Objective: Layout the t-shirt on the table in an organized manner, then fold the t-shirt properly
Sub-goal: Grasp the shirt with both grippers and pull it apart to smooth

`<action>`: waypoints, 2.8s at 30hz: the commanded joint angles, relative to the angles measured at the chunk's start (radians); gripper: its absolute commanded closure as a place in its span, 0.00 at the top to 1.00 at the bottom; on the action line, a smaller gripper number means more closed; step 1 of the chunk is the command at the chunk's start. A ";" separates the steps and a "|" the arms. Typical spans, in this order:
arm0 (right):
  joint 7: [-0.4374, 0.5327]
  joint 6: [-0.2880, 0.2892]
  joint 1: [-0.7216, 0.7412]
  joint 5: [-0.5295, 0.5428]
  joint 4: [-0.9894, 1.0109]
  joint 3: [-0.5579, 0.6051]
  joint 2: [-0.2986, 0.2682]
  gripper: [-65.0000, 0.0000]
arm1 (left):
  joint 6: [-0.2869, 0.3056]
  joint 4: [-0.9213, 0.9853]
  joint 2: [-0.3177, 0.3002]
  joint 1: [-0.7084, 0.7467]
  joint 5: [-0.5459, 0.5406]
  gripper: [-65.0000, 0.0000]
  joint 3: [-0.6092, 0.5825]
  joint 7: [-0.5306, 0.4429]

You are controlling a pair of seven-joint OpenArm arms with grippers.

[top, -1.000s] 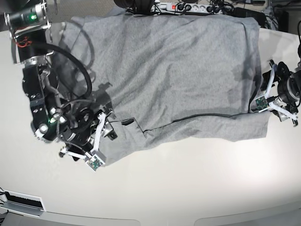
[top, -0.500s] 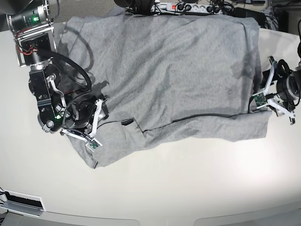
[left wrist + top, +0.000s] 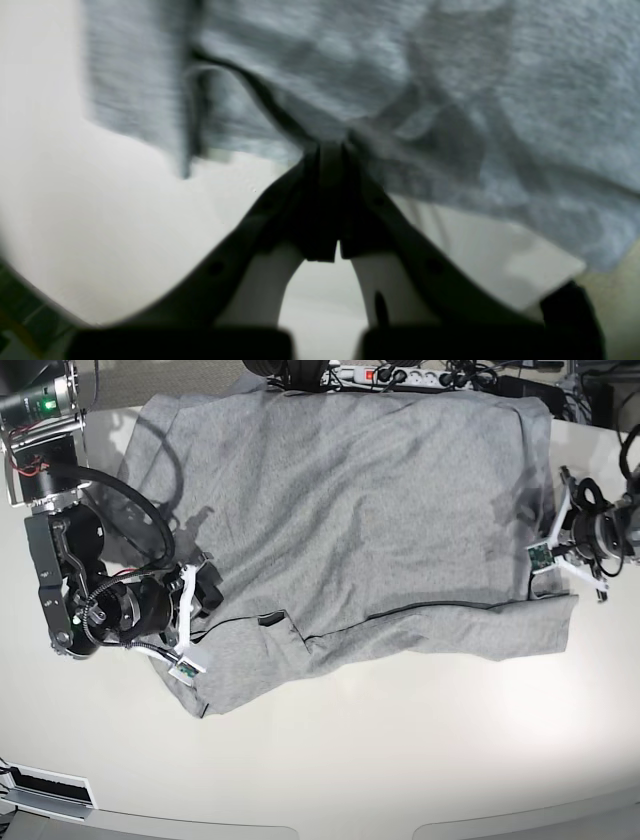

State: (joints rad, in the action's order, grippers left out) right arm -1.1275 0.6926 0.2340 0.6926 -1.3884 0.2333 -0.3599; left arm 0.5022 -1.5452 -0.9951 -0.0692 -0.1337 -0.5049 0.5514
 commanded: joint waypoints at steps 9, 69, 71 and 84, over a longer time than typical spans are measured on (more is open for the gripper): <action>-0.096 0.006 0.009 0.010 -0.019 -0.005 -0.009 0.00 | -0.008 0.175 0.123 -0.062 0.059 0.00 0.010 -0.059; -0.081 -0.170 -0.270 -0.317 -0.015 -0.005 -0.070 0.00 | 0.196 0.306 0.199 -0.125 -0.129 0.00 0.010 0.000; -0.094 -0.154 -0.298 -0.302 -0.015 -0.005 -0.070 0.00 | 0.196 0.306 0.193 -0.124 -0.165 0.00 0.010 0.022; -0.101 -0.154 -0.426 -0.299 -0.019 -0.005 -0.080 0.00 | 0.196 0.140 0.110 -0.063 -0.306 0.00 0.009 0.115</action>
State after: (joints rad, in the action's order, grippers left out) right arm -1.0885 0.5343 -0.1440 0.4541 -1.4410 0.2127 -0.4381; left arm 0.6922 -1.3956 -0.8597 -0.1181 -0.4366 -0.5041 0.6731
